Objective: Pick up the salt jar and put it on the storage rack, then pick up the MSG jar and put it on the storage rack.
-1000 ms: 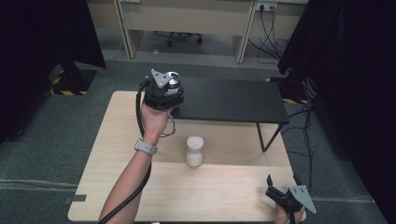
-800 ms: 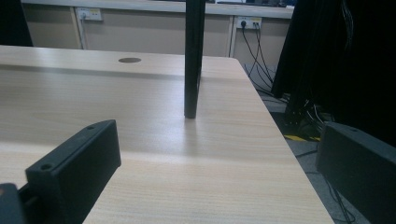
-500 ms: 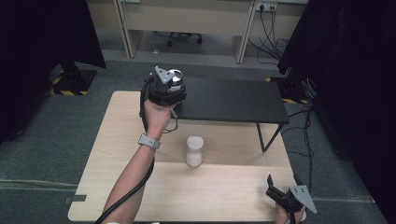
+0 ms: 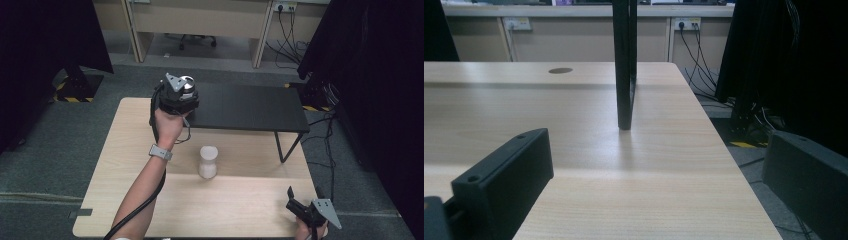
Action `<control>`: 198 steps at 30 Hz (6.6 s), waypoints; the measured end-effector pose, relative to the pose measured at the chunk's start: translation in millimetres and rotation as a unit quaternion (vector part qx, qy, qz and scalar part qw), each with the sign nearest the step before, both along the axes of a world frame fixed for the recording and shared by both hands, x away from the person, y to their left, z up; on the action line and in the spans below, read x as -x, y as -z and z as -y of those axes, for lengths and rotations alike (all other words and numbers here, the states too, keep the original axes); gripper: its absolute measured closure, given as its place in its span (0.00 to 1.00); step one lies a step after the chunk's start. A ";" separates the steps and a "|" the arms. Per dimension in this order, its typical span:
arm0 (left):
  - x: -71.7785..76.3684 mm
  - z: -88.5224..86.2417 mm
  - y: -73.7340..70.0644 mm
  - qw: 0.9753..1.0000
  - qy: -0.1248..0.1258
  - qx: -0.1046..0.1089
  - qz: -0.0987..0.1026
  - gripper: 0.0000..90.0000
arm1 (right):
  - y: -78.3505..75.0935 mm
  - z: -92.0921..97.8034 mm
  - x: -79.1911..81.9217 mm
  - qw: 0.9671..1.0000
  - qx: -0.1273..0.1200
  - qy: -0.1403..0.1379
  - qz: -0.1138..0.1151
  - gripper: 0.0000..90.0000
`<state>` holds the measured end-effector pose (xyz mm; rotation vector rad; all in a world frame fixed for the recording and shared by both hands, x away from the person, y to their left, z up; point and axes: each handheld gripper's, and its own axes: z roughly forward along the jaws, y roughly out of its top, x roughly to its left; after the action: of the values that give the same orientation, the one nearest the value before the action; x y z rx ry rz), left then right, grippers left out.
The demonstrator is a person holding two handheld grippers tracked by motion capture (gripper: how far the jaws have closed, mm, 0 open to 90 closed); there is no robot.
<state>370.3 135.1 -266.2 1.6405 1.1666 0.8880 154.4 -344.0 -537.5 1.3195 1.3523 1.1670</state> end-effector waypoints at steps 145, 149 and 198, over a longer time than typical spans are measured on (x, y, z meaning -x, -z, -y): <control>174.7 -170.0 192.2 0.992 -0.053 0.062 -0.099 0.00 | -7.5 0.6 -3.3 0.998 0.044 -0.036 -0.027 0.00; 175.5 -174.2 196.7 0.990 -0.058 0.077 -0.105 0.00 | -7.1 0.0 -3.2 0.998 0.046 -0.035 -0.026 0.00; 179.0 -170.5 222.6 0.994 -0.029 0.066 -0.084 0.00 | -22.2 -7.9 -28.3 0.983 0.060 -0.172 -0.025 0.00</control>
<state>191.3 305.6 -488.8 1.6044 1.3652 0.7031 182.8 -336.1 -515.4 1.0606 1.7082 1.2641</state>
